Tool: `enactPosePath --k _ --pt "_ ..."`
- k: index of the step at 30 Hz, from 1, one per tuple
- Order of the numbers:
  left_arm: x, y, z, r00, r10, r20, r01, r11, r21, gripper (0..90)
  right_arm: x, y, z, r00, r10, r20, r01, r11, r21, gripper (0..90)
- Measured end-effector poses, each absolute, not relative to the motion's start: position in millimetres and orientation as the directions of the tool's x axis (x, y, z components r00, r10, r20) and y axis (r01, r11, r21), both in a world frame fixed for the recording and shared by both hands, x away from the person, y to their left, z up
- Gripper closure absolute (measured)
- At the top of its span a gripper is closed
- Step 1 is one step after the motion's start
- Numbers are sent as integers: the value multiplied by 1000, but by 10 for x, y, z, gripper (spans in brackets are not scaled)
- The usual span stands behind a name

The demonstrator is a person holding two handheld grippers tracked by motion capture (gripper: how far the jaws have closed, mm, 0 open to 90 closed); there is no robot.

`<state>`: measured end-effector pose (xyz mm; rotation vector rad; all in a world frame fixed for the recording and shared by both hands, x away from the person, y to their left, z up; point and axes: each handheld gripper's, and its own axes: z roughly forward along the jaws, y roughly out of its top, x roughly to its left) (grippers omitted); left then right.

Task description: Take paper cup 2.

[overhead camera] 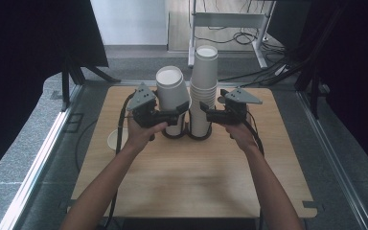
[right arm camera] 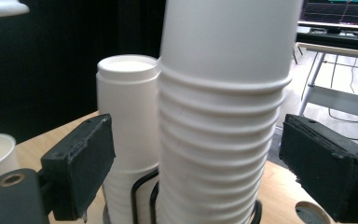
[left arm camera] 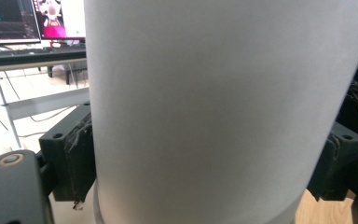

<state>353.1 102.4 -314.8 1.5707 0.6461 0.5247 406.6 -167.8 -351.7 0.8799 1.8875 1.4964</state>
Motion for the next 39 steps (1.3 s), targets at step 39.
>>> enactPosePath --k 39 --pt "3042 1087 -4206 706 693 -148 242 -40 969 134 3273 -1719 -4322 -723 690 -30 138 187 973 144"
